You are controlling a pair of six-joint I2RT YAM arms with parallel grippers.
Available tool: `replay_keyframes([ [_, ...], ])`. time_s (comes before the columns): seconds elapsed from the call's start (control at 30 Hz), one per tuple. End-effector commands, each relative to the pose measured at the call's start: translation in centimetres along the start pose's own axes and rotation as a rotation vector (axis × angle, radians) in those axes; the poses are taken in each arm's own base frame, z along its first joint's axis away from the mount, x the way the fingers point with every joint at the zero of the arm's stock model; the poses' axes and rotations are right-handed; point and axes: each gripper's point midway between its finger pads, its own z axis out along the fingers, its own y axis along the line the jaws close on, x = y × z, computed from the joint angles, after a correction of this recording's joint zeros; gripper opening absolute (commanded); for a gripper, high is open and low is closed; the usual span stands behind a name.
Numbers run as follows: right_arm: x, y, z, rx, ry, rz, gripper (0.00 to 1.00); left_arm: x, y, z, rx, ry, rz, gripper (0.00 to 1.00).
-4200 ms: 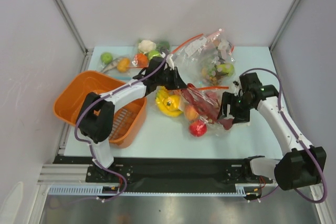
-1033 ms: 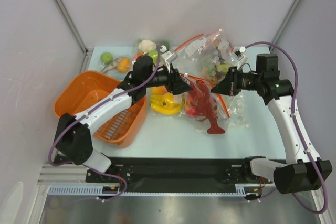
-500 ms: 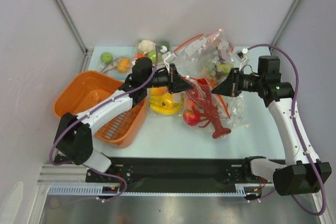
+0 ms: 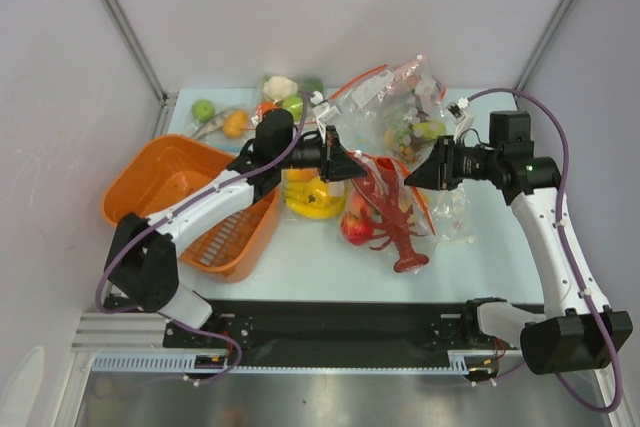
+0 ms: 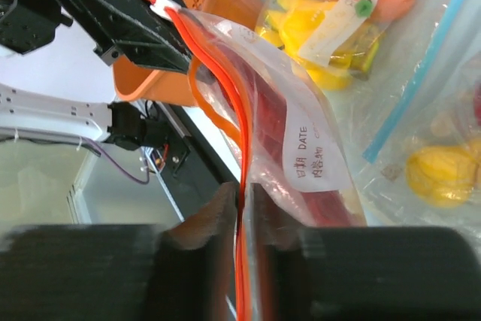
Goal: Open the zip-top bag and remove the fake food
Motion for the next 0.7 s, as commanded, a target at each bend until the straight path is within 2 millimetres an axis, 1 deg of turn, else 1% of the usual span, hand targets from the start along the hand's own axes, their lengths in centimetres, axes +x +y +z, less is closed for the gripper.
replay_keyframes([
  [0.0, -2.7, 1.6, -1.5, 0.041, -0.066, -0.114, 0.29, -1.7, -1.5, 0.1, 0.076, 0.008, 0.077, 0.0],
  [0.03, -3.1, 1.5, -1.4, 0.045, -0.062, -0.111, 0.33, -1.5, -1.6, 0.1, 0.084, 0.019, 0.091, 0.0],
  [0.07, -4.3, 2.3, -1.9, 0.043, -0.083, -0.144, 0.36, -1.9, -1.9, 0.1, 0.097, 0.024, 0.1, 0.0],
  [0.1, -4.7, 2.4, -2.0, 0.043, -0.086, -0.151, 0.41, -1.1, -1.7, 0.2, 0.102, 0.057, 0.078, 0.0],
  [0.17, -5.4, 2.8, -1.7, 0.037, -0.084, -0.164, 0.46, -0.6, -2.1, 0.2, 0.14, 0.096, 0.084, 0.0],
  [0.2, -6.2, 3.4, -1.8, 0.041, -0.097, -0.193, 0.52, -0.3, -2.2, 0.1, 0.144, 0.125, 0.06, 0.0],
  [0.23, -6.2, 4.1, -1.4, 0.025, -0.089, -0.215, 0.54, 0.1, -2.2, 0.2, 0.158, 0.143, 0.065, 0.0],
  [0.3, -6.3, 4.3, -0.3, 0.023, -0.064, -0.236, 0.57, 0.2, -2.5, 0.2, 0.17, 0.168, 0.059, 0.0],
  [0.33, -5.8, 5.2, 0.6, -0.002, -0.033, -0.255, 0.58, 0.5, -2.6, 0.4, 0.185, 0.178, 0.058, 0.0],
  [0.37, -5.6, 5.2, 1.2, 0.0, -0.015, -0.261, 0.59, 0.6, -2.8, 0.5, 0.194, 0.185, 0.055, 0.0],
  [0.4, -5.3, 4.5, 2.0, 0.026, 0.006, -0.261, 0.6, 0.6, -2.9, 0.5, 0.201, 0.189, 0.052, 0.0],
  [0.5, -4.9, 4.8, 3.5, 0.018, 0.038, -0.288, 0.6, 0.9, -3.4, 0.7, 0.226, 0.208, 0.034, 0.0],
  [0.57, -5.2, 5.5, 4.0, 0.006, 0.036, -0.336, 0.6, 1.0, -3.7, 0.8, 0.251, 0.217, 0.029, 0.0],
  [0.67, -5.6, 5.1, 4.6, 0.02, 0.037, -0.361, 0.59, 1.3, -4.0, 0.9, 0.268, 0.229, 0.027, 0.0],
])
